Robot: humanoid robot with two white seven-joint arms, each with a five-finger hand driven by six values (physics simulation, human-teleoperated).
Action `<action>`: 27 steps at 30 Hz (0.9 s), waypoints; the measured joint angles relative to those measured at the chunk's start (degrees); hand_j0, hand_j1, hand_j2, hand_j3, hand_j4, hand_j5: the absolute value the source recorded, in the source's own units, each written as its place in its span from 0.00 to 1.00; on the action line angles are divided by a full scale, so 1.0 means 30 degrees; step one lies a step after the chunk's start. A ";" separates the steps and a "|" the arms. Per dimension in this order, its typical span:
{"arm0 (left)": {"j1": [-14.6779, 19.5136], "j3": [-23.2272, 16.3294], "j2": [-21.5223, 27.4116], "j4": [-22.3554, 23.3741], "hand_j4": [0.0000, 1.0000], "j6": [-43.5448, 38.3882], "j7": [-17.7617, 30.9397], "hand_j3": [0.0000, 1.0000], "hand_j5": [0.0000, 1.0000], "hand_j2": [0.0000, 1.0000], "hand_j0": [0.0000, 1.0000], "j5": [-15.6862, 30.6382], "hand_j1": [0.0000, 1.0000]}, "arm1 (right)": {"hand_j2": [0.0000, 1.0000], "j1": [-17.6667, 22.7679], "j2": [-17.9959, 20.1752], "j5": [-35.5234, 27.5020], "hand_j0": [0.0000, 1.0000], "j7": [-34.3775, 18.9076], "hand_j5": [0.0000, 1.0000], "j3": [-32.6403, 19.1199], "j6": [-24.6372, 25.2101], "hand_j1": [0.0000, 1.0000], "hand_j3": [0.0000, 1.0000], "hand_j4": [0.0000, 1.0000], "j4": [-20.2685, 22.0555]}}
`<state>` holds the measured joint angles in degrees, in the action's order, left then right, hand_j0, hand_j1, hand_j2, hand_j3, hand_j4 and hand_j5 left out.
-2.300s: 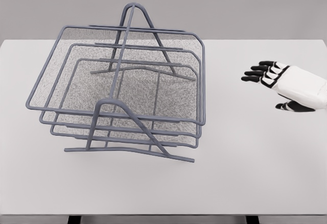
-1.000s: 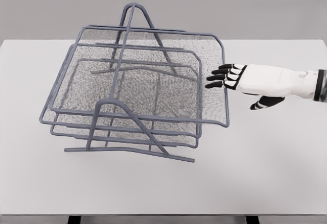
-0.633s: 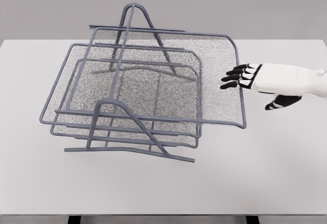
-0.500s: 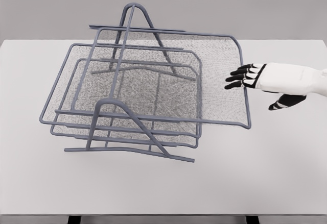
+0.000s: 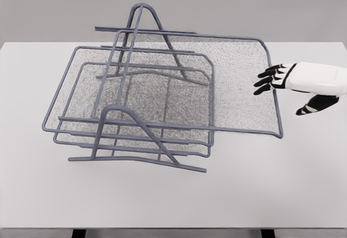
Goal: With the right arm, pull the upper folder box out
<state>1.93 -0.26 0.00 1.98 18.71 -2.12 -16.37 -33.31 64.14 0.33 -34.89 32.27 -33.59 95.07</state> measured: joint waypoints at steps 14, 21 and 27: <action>0.0000 -0.0004 -0.0001 0.0002 1.00 0.0004 0.0000 1.00 1.00 1.00 1.00 0.0000 1.00 | 1.00 -0.0175 0.0781 0.1685 1.00 -0.0040 1.00 -0.0986 -0.0359 1.00 1.00 1.00 -0.0155; 0.0000 -0.0006 -0.0001 0.0004 1.00 0.0004 0.0001 1.00 1.00 1.00 1.00 -0.0001 1.00 | 1.00 -0.0175 0.0729 0.1314 1.00 -0.0046 1.00 -0.2028 -0.0512 1.00 1.00 1.00 -0.0227; 0.0000 -0.0004 -0.0001 0.0004 1.00 0.0001 0.0000 1.00 1.00 1.00 1.00 -0.0001 1.00 | 1.00 -0.0937 0.0255 0.0074 1.00 -0.0046 1.00 -0.2542 -0.0519 1.00 1.00 1.00 -0.0175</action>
<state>1.93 -0.28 0.00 1.99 18.71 -2.12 -16.37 -36.12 64.91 0.55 -35.02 24.65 -35.15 94.54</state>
